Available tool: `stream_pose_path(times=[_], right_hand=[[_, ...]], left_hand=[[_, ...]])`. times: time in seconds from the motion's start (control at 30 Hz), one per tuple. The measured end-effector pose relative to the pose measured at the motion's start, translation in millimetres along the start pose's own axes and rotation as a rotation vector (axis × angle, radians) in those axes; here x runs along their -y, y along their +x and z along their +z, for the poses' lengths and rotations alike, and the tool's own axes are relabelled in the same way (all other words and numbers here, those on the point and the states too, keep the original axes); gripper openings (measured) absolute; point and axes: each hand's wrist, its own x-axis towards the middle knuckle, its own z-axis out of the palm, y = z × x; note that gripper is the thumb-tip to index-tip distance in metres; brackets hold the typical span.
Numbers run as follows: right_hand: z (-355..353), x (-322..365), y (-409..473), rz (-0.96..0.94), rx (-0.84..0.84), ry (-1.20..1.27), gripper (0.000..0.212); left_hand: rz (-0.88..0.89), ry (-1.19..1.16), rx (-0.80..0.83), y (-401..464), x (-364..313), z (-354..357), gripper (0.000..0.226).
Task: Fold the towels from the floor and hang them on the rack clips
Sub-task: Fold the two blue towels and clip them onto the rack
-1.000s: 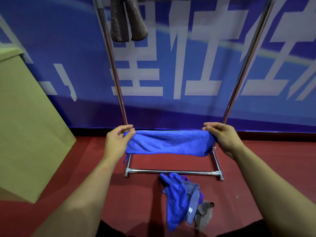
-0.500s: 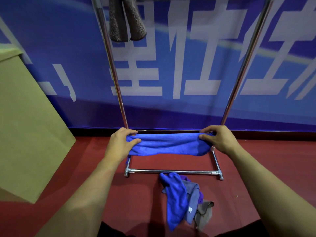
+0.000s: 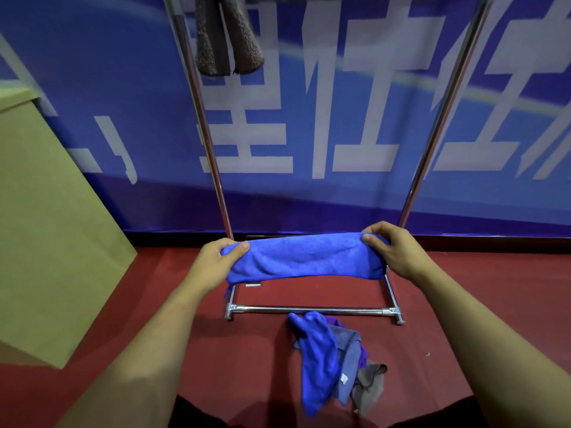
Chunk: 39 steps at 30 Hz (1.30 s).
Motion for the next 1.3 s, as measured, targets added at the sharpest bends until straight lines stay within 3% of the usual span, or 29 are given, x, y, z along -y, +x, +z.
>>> stream_pose_path(times=[0.07,0.2,0.4,0.5,0.6,0.73,0.9,1.03,1.2,1.3], right_hand=[[-1,2,-2,0.002,-0.011,0.041,0.007],[-3,-2,-2,0.033,-0.015,0.064,0.006],[-1,-25,-2,0.115,0.153,-0.195,0.021],[5,-30,-5,0.139,0.283,-0.250,0.035],[16,-16,-12,0.105,0.398,-0.172,0.041],[29,3,-15,0.015,0.444,-0.093,0.047],[42,16,-18,-0.033,0.486,-0.013,0.054],[54,17,-23,-0.030,0.544,-0.021,0.063],[70,19,-36,-0.047,0.696,0.024,0.085],[77,23,-42,0.019,0.813,0.150,0.081]], left_hand=[[-0.037,-0.091,-0.010,-4,-2,-1,0.025],[-0.056,-0.255,-0.105,-10,-14,4,0.019],[-0.033,-0.368,-0.025,-11,-29,13,0.021],[0.032,-0.258,0.035,-12,-35,27,0.024],[0.138,0.023,0.160,-12,-32,43,0.027],[0.175,0.302,0.283,-15,-28,49,0.023],[0.246,0.446,0.421,-18,-38,44,0.019],[0.285,0.372,0.443,-23,-48,45,0.016],[0.281,0.056,0.365,-26,-69,40,0.021],[0.203,-0.085,0.300,-25,-71,31,0.016]])
